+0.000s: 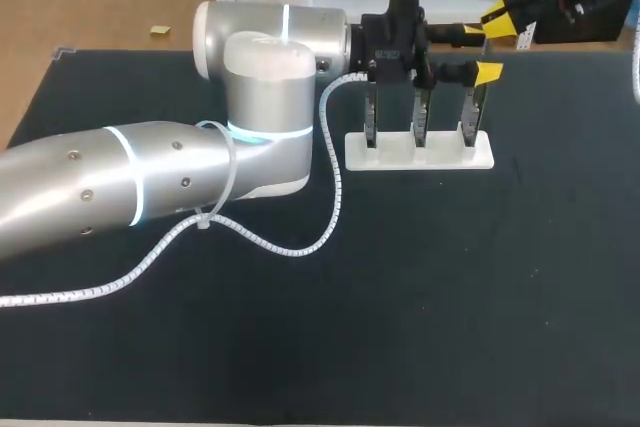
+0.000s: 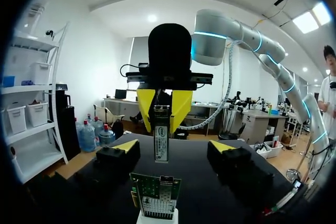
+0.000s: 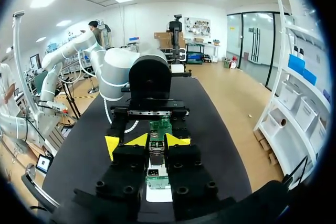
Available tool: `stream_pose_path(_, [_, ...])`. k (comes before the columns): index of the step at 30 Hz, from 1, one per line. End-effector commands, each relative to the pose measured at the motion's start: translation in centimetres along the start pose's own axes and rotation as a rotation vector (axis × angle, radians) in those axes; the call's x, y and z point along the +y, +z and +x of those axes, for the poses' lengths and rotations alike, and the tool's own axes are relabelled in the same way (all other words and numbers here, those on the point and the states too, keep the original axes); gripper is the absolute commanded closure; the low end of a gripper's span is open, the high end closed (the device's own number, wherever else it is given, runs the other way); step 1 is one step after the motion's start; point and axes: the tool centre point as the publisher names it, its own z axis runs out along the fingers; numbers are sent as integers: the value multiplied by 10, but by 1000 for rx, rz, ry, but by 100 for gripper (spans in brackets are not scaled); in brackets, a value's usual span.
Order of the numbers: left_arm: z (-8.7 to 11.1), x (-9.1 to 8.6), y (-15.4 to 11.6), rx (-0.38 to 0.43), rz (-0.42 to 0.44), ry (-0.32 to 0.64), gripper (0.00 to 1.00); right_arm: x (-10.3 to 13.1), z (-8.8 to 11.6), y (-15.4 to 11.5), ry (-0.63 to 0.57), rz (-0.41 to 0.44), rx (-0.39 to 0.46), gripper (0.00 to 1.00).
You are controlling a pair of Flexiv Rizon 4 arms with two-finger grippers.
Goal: Pick up the optical module with the left hand, and insert it into the network port with the right hand.
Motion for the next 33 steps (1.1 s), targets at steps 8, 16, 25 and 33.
stream_pose_path(8, [0,0,-9,102,3,24,0,2,0,1,-1,5,-3,100])
stream_pose_path(16, [6,1,-18,242,-2,39,0,1,0,0,-2,11,-1,100])
stream_pose_path(25, [15,1,-22,367,13,45,0,1,0,0,-1,11,-4,100])
stream_pose_path(33, [28,3,-24,436,4,29,0,0,0,0,-1,13,-5,100])
